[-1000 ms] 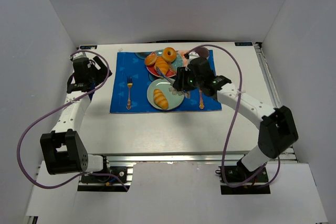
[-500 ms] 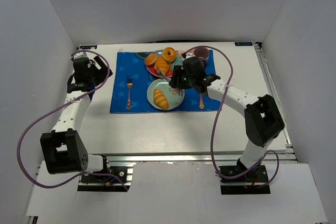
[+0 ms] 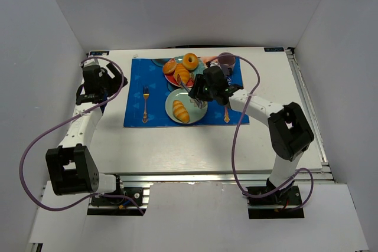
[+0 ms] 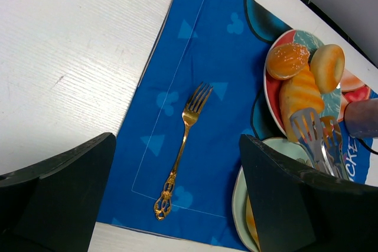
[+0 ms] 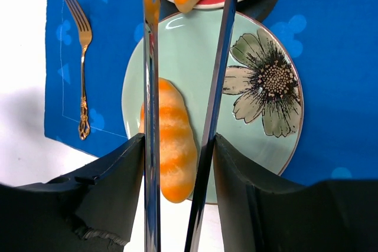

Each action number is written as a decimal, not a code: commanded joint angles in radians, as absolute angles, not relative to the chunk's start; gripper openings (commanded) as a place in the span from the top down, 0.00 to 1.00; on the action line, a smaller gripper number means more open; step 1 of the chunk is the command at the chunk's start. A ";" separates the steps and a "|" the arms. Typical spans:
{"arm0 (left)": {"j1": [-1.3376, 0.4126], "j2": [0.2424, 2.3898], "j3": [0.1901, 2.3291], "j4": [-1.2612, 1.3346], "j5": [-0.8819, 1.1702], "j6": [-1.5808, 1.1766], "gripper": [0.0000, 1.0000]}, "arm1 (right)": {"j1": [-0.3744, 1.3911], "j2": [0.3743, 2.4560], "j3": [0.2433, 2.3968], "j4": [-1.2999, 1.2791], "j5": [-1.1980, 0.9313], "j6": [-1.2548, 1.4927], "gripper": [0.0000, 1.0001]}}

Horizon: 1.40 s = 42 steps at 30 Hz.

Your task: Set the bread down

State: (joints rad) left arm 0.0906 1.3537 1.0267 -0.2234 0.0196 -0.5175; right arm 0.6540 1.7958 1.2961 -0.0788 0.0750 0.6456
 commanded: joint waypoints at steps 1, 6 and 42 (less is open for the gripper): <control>0.097 1.344 1.017 -0.198 0.044 -0.525 0.03 | 0.649 1.810 1.351 -0.031 0.087 0.686 0.46; 0.097 1.341 1.009 -0.189 0.055 -0.532 0.03 | 0.652 1.828 1.359 -0.037 0.077 0.695 0.46; 0.097 1.315 1.020 -0.190 0.077 -0.551 0.03 | 0.652 1.510 1.263 -0.121 -0.021 0.683 0.84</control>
State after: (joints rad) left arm 0.0906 1.3537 1.0012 -0.1978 0.0643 -0.5472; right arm 0.6510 1.5917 1.2762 -0.1295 -0.0154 0.6991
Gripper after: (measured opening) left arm 0.968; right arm 0.294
